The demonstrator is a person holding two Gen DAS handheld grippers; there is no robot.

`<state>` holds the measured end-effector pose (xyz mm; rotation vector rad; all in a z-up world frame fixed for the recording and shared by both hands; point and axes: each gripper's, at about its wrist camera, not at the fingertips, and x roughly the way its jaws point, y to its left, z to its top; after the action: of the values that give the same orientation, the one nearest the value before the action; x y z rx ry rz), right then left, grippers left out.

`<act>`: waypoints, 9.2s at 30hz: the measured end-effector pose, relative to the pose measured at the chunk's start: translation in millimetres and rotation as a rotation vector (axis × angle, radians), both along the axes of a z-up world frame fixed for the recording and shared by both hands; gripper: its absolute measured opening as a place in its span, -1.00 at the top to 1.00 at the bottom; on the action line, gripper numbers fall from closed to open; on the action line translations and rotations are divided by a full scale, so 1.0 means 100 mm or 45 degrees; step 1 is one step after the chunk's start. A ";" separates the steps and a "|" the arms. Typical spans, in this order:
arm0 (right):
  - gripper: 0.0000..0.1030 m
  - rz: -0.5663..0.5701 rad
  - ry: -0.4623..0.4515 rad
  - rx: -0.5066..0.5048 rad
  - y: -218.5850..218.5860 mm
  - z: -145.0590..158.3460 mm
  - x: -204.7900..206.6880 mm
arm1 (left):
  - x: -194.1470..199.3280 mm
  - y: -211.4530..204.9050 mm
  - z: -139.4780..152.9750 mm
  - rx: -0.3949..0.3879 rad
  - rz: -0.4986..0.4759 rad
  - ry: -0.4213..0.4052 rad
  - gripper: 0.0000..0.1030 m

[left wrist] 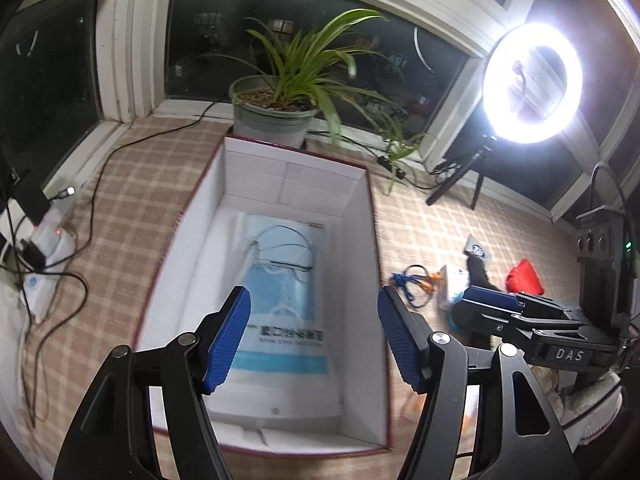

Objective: Organize soft objects
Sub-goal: 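Open both grippers and move them toward the red fabric pouch, then close the left gripper on the red pouch while the right gripper also grips it, then carry the red pouch with both grippers into the box beside the mask bag, then open both grippers and move them toward the black fuzzy glove, then lower both grippers onto the black glove and close them on its cuff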

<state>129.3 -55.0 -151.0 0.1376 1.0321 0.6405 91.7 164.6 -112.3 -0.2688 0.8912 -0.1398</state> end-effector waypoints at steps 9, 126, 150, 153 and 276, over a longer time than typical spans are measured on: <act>-0.06 -0.167 -0.003 0.038 -1.13 -0.08 -0.20 | -0.25 -0.53 0.10 -0.049 -0.054 -0.034 -0.27; 0.17 0.157 0.091 0.000 -2.18 0.34 0.22 | -0.20 -2.91 0.01 -0.376 -0.339 -0.114 -0.20; 0.17 0.464 -0.002 -0.026 0.42 0.50 -0.02 | -0.68 -0.70 0.22 -0.356 0.023 -0.231 -0.20; 0.17 0.484 -0.004 -0.029 0.61 0.48 -0.02 | -0.68 -0.55 0.20 -0.340 0.052 -0.233 -0.20; -0.33 -0.582 0.088 0.177 -3.49 -0.33 -0.38 | 0.99 -3.02 -0.73 -0.005 -0.702 0.306 0.38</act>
<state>91.7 -404.2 -183.6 0.5046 0.9781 0.2912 190.3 -136.9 -185.0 -0.0364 1.1888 -0.6303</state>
